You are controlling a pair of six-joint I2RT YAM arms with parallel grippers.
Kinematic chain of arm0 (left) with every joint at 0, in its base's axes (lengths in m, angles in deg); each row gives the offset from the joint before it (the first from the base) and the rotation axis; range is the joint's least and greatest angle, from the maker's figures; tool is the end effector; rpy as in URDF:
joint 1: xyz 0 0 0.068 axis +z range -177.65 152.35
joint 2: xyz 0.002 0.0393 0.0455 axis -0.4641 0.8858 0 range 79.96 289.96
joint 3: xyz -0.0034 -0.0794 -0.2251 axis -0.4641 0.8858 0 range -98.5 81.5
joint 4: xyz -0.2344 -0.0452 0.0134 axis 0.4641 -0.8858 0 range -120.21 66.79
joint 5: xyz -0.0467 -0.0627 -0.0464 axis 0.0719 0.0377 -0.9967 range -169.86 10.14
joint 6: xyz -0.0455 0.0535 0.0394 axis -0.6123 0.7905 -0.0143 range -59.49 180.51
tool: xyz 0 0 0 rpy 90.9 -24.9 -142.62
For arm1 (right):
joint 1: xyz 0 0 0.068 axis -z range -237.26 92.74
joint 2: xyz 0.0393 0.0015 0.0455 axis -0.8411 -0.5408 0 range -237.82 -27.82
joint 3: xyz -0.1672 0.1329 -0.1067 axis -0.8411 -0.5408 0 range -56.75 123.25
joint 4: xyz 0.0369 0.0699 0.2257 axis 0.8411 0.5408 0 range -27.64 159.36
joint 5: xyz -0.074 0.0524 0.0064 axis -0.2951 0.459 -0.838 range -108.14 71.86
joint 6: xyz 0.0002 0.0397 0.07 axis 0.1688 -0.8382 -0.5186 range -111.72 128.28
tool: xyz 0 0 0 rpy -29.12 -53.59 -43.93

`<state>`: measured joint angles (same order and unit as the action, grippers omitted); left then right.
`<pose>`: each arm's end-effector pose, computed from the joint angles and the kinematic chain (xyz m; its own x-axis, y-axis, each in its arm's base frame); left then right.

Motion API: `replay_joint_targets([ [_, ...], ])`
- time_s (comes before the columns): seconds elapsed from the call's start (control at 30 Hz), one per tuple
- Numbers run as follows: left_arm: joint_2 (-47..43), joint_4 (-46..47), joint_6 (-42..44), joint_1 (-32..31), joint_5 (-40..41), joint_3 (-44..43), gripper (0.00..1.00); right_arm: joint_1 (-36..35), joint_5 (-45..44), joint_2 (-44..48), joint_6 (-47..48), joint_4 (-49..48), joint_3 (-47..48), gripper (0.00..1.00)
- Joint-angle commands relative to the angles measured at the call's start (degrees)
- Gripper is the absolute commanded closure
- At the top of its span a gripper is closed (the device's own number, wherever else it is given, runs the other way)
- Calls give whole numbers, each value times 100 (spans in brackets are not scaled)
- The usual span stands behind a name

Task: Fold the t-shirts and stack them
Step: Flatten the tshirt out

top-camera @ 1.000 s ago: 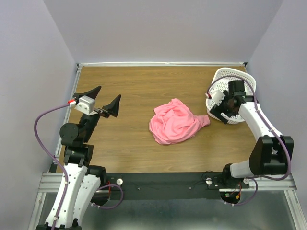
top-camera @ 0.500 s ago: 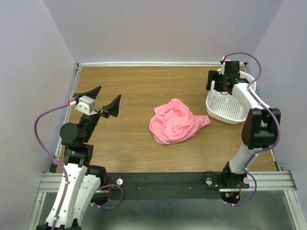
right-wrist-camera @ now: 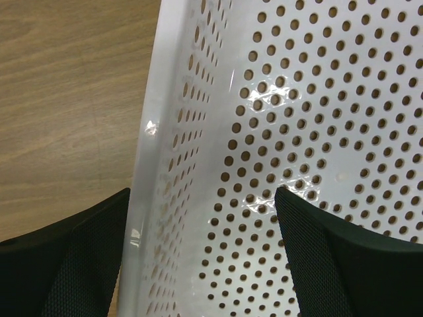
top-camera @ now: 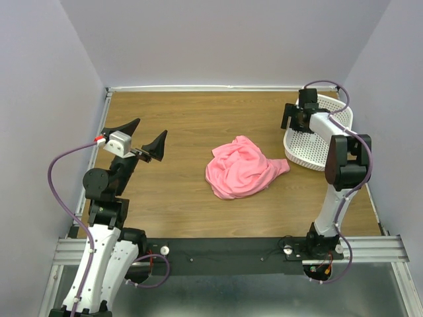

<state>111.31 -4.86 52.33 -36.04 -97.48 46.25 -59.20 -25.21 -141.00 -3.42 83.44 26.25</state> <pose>0.1662 -0.0458 0.3604 0.3113 -0.1831 -0.9325 0.4653 0.8850 -0.0184 0.4208 0.0057 0.1530 -0.7546 0.1758 -0.6322 0.2005 0.9791 0.0330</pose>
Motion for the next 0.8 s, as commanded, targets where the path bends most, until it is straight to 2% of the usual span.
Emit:
replay_joint_targets([
  [0.0,-6,99,28,-32,-83,-88,3,-18,-260,-116,598,36,-47,7],
  [0.07,-7,99,28,-32,-92,-88,3,-18,-277,-177,906,212,23,0],
  [0.3,2,107,28,-32,-83,-79,3,-9,478,-54,1382,379,172,2],
  [0.43,2,107,36,-32,-83,-79,3,-9,610,-160,1188,423,365,40],
  [0.53,-24,99,45,-23,-74,-79,3,-9,488,-239,1197,467,427,59],
  [0.57,-24,99,45,-32,-74,-79,3,-9,418,-239,1214,467,401,70],
  [0.67,-50,99,45,-32,-74,-88,3,-9,312,-134,1433,467,296,78],
  [0.77,-50,107,36,-32,-100,-79,3,-17,337,-55,1828,467,260,79],
])
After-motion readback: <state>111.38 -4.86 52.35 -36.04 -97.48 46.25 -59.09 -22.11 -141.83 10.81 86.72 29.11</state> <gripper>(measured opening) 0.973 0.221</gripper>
